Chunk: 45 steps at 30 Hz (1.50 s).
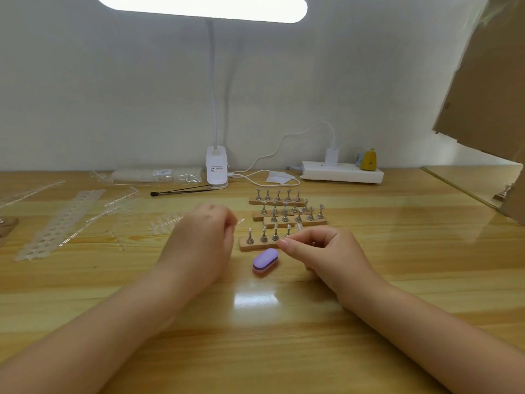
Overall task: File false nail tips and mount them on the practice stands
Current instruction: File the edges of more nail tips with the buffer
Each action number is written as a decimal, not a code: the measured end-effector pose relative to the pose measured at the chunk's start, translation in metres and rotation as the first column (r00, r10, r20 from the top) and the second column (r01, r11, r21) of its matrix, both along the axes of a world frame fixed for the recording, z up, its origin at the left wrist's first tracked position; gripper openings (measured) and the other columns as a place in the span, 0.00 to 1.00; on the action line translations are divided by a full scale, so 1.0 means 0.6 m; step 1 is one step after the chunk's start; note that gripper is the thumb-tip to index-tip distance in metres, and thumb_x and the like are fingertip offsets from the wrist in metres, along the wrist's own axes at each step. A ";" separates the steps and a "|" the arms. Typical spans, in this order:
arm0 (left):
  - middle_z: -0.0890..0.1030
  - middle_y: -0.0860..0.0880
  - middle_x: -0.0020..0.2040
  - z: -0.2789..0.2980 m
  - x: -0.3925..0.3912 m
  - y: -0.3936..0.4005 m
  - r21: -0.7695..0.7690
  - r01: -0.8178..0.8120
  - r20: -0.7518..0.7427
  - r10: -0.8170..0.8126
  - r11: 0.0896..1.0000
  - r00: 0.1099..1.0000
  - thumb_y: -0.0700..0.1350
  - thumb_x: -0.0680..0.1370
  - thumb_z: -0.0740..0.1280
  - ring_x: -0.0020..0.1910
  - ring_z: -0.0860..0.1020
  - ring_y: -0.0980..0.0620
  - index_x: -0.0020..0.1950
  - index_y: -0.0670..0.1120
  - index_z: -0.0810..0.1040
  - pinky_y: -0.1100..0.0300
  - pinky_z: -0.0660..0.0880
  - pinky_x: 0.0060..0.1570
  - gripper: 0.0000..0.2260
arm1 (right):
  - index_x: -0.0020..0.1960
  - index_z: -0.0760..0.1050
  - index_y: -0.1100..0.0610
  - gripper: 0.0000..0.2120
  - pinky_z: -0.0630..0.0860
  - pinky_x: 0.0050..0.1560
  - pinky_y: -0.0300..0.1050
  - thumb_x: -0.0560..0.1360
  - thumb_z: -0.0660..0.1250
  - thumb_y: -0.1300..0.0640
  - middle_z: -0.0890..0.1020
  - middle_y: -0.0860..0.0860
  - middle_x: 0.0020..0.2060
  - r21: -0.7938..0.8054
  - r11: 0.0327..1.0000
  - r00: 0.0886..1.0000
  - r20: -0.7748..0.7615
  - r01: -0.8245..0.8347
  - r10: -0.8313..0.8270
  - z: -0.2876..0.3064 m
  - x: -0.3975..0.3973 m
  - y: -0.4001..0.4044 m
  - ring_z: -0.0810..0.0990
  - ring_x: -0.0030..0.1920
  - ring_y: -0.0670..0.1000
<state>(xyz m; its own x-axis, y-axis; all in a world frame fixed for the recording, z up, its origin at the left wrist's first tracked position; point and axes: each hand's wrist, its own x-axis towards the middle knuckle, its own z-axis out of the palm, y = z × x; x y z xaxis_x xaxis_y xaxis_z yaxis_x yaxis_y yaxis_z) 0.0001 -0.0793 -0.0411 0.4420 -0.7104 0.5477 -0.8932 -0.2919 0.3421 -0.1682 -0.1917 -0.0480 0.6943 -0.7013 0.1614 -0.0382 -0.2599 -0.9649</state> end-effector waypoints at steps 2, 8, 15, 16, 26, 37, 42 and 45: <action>0.81 0.49 0.51 -0.005 0.018 0.002 0.082 -0.058 -0.062 0.063 0.995 0.996 0.42 0.79 0.63 0.47 0.76 0.51 0.53 0.47 0.82 0.60 0.70 0.47 0.08 | 0.38 0.84 0.53 0.05 0.67 0.26 0.29 0.68 0.77 0.53 0.77 0.42 0.24 0.037 0.999 1.000 0.006 -0.019 0.019 -0.001 0.002 -0.001 0.72 0.24 0.38; 0.76 0.53 0.51 -0.007 0.002 0.000 0.147 -0.124 0.104 0.109 0.981 0.989 0.56 0.79 0.59 0.53 0.72 0.50 0.59 0.55 0.79 0.56 0.69 0.50 0.14 | 0.37 0.83 0.54 0.11 0.67 0.26 0.33 0.61 0.78 0.47 0.76 0.47 0.25 0.138 0.990 0.999 0.030 -0.032 0.028 -0.002 0.003 -0.007 0.70 0.25 0.43; 0.78 0.58 0.53 -0.011 -0.046 -0.002 0.187 0.020 0.095 -0.038 0.982 0.995 0.66 0.75 0.56 0.55 0.72 0.56 0.66 0.57 0.73 0.62 0.68 0.52 0.24 | 0.37 0.83 0.55 0.04 0.66 0.23 0.36 0.68 0.75 0.55 0.76 0.51 0.29 0.279 0.958 0.996 0.082 -0.068 0.047 -0.005 0.005 -0.011 0.70 0.26 0.46; 0.77 0.58 0.54 -0.011 -0.045 -0.002 0.182 0.015 0.110 -0.036 0.983 0.993 0.66 0.75 0.56 0.56 0.72 0.56 0.67 0.56 0.72 0.62 0.67 0.52 0.24 | 0.38 0.83 0.56 0.03 0.65 0.23 0.36 0.69 0.74 0.56 0.76 0.51 0.29 0.290 0.954 0.995 0.084 -0.071 0.048 -0.005 0.005 -0.011 0.70 0.26 0.46; 0.75 0.58 0.45 -0.023 -0.033 -0.004 0.096 -0.026 -0.013 0.028 0.995 1.000 0.57 0.77 0.62 0.45 0.73 0.55 0.55 0.53 0.68 0.59 0.69 0.43 0.11 | 0.41 0.79 0.60 0.04 0.64 0.22 0.35 0.72 0.72 0.60 0.74 0.50 0.27 0.322 0.946 0.998 0.063 -0.039 0.019 -0.006 0.008 -0.013 0.70 0.26 0.45; 0.78 0.61 0.40 -0.021 -0.043 -0.001 0.110 0.135 -0.104 -0.124 0.985 0.987 0.65 0.72 0.62 0.41 0.73 0.63 0.44 0.57 0.77 0.62 0.71 0.40 0.13 | 0.47 0.80 0.65 0.06 0.64 0.22 0.35 0.73 0.71 0.61 0.75 0.50 0.27 0.325 0.943 0.996 0.069 -0.069 0.049 -0.007 0.008 -0.013 0.70 0.25 0.45; 0.78 0.59 0.52 -0.027 -0.039 -0.003 0.208 0.160 -0.043 -0.155 0.965 0.987 0.55 0.76 0.66 0.53 0.73 0.56 0.59 0.56 0.77 0.59 0.71 0.53 0.13 | 0.48 0.80 0.66 0.07 0.65 0.22 0.35 0.74 0.70 0.62 0.74 0.51 0.27 0.337 0.939 0.996 0.080 -0.068 0.044 -0.008 0.008 -0.015 0.70 0.26 0.45; 0.77 0.58 0.54 -0.029 -0.036 -0.003 0.193 0.146 -0.047 -0.139 0.970 0.989 0.48 0.76 0.65 0.56 0.72 0.55 0.64 0.55 0.75 0.59 0.70 0.56 0.16 | 0.47 0.80 0.64 0.05 0.65 0.22 0.35 0.73 0.70 0.63 0.74 0.50 0.28 0.351 0.934 0.995 0.089 -0.069 0.040 -0.007 0.009 -0.015 0.70 0.26 0.44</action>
